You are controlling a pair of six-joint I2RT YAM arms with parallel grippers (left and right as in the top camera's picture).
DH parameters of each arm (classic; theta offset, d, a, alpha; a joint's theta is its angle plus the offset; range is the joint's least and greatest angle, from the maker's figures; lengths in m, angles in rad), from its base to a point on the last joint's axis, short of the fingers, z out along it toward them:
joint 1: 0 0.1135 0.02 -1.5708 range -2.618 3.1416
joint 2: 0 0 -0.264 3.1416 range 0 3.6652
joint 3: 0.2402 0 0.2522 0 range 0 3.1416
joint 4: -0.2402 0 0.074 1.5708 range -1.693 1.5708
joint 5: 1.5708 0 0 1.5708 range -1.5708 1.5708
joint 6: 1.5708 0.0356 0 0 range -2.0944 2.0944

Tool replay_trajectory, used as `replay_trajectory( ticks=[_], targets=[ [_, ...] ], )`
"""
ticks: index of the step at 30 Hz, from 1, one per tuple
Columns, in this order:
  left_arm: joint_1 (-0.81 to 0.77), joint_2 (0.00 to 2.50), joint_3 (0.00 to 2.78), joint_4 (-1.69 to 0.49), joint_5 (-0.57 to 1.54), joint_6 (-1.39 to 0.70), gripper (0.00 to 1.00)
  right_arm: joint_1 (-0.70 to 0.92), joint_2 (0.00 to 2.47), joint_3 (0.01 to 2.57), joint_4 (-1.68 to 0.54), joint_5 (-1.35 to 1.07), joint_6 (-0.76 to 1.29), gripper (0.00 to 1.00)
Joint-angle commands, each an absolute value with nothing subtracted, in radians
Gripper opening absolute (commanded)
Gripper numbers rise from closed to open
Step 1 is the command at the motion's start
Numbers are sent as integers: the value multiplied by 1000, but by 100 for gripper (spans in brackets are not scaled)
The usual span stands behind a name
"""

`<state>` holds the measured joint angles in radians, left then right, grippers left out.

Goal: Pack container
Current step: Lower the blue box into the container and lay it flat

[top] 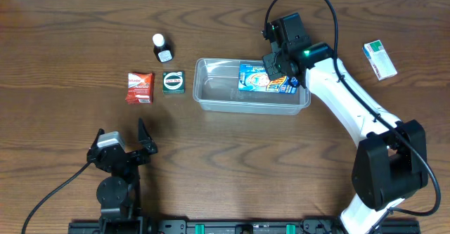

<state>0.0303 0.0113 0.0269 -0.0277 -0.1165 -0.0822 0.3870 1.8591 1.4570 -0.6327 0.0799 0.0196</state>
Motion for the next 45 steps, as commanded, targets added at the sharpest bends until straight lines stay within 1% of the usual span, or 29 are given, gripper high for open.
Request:
replay_trajectory(
  ticks=[1,8,22,35,45],
  targets=[
    [35,10,4,-62,-139,-88,98,381,1871,1456,-641,83,39,1],
    [35,10,4,-62,-139,-88,98,381,1871,1455,-661,71,28,1],
    [35,10,4,-62,-139,-88,98,395,1871,1456,-772,6,6,1],
    [35,10,4,-62,-139,-88,98,472,1838,1458,-857,-23,3,1],
    [35,10,4,-62,-139,-88,98,508,1816,1459,-876,-107,49,1]
  ],
)
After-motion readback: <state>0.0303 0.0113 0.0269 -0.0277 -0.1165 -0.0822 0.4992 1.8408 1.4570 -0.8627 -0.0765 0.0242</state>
